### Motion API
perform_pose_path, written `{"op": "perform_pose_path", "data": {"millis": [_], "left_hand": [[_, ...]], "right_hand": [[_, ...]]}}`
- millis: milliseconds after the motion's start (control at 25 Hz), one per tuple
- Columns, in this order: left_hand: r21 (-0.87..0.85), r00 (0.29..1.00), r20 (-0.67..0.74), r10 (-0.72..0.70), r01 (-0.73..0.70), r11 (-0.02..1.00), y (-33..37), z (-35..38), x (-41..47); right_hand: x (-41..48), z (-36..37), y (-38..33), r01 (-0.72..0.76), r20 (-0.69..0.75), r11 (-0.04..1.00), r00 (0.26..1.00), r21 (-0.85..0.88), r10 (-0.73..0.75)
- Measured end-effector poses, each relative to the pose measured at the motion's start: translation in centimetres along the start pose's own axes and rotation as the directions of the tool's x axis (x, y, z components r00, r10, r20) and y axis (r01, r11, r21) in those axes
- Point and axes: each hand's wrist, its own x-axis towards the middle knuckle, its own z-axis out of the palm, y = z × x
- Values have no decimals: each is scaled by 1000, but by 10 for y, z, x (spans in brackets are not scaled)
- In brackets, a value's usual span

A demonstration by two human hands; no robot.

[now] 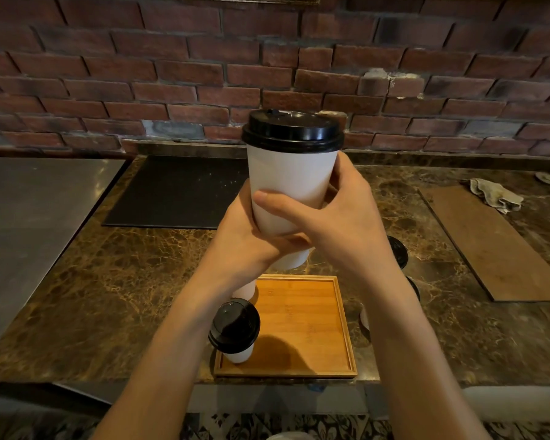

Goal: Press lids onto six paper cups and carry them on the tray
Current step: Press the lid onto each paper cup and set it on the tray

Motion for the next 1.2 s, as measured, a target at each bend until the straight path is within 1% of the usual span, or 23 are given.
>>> {"op": "perform_pose_path", "data": {"millis": [160,320,480,720,800,960,1200], "left_hand": [[11,1000,28,6,-6,1000,5,-3,-1],[-20,989,145,-12,15,1000,12,-10,-3],[-115,960,281,11,22,993,20,-14,-6],[-151,915,404,13,53,987,27,-18,-11],[-140,910,414,13,50,989,27,-18,-11],[-142,927,374,7,50,989,26,-17,-13],[-165,960,278,24,24,986,24,-12,-14]], "right_hand": [[2,-6,-1,17,43,999,999,49,-19],[3,-17,-5,5,167,986,985,170,-34],[3,-28,-8,6,283,965,955,261,-83],[1,-35,-6,-65,410,930,907,361,-95],[0,-36,-4,-85,430,928,899,364,-86],[-1,-36,-5,-98,429,933,901,346,-65],[-3,-30,-15,-46,337,962,940,268,-49]]}}
